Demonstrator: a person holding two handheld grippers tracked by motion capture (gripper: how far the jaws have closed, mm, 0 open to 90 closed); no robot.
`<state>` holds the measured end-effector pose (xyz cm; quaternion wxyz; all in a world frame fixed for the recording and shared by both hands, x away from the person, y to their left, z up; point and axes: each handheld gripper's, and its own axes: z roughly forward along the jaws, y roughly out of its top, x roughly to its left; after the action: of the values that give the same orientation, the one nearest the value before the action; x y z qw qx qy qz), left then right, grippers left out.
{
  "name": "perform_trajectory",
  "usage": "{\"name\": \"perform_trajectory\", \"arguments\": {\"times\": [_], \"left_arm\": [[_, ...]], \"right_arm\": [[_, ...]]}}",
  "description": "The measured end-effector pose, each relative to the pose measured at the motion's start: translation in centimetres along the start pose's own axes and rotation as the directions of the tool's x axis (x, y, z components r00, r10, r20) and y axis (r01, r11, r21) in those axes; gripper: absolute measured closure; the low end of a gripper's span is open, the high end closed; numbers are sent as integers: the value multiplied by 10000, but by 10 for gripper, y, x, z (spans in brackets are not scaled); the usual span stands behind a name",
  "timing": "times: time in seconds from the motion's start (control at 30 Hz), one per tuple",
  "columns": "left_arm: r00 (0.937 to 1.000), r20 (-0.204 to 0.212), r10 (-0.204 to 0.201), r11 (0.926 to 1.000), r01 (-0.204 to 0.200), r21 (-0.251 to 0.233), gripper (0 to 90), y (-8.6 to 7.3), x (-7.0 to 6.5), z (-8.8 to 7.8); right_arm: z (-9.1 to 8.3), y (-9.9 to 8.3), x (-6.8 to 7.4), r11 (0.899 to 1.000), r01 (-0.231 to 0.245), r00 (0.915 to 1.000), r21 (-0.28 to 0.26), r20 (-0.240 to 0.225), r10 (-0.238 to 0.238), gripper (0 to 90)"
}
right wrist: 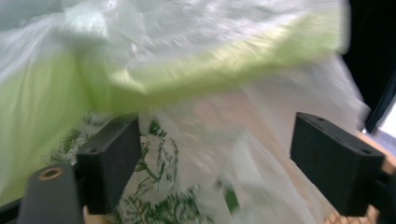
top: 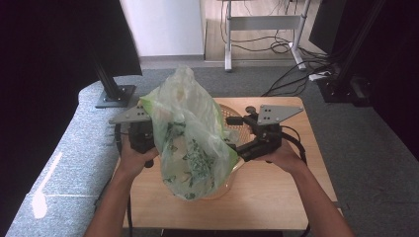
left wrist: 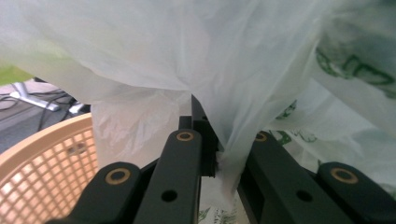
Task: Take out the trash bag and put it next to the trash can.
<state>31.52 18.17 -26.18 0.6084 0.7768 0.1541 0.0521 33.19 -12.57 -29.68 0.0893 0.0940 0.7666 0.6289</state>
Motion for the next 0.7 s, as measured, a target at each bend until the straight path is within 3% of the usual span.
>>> {"name": "perform_trajectory", "arguments": {"times": [0.03, 0.1, 0.27, 0.33, 0.37, 0.4, 0.43, 0.47, 0.5, 0.53, 0.63, 0.7], "left_arm": [[10000, 0, 0, 10000, 0, 0, 882, 0, 0, 0], [9997, 221, 76, 9999, -78, 118, 879, 3, -1, 7], [9989, 433, 153, 9998, -159, 156, 878, 5, -5, 14], [9988, 478, 134, 9998, -140, 124, 876, 4, -5, 15], [9988, 478, 134, 9998, -140, 124, 874, 4, -5, 15], [9987, 495, 124, 9999, -129, 101, 871, 4, -5, 15], [9985, 532, 91, 9999, -95, 67, 871, 4, -5, 15], [9971, 750, -99, 9999, 106, -82, 866, 2, -4, 15], [9971, 750, -99, 9999, 106, -82, 861, 2, -4, 15], [9971, 753, -115, 9999, 124, -117, 861, 2, -3, 15], [9970, 744, -227, 9995, 243, -201, 836, 0, -1, 14], [9969, 731, -302, 9992, 321, -257, 795, -2, 1, 13]], "right_arm": [[0, 0, 0, 10000, 0, 10000, 0, 0, 0, 151], [13, 6, 7, 9978, 568, 9984, 332, 6, -569, 139], [38, 12, 15, 9884, 1044, 9937, 1099, 302, -1083, 178], [42, 14, 17, 9871, 1120, 9930, 1141, 249, -1155, 288], [42, 14, 17, 9871, 1120, 9930, 1141, 249, -1155, 288], [43, 17, 17, 9869, 1183, 9922, 1095, 272, -1220, 404], [43, 17, 17, 9869, 1183, 9922, 1095, 272, -1220, 404], [42, 18, 18, 9874, 1282, 9914, 923, 130, -1299, 539], [42, 19, 18, 9864, 1357, 9902, 922, 202, -1381, 613], [42, 19, 18, 9864, 1357, 9902, 922, 202, -1381, 613], [41, 20, 18, 9837, 1438, 9888, 1079, 242, -1472, 798], [40, 19, 17, 9837, 1372, 9894, 1163, 311, -1417, 850]]}}
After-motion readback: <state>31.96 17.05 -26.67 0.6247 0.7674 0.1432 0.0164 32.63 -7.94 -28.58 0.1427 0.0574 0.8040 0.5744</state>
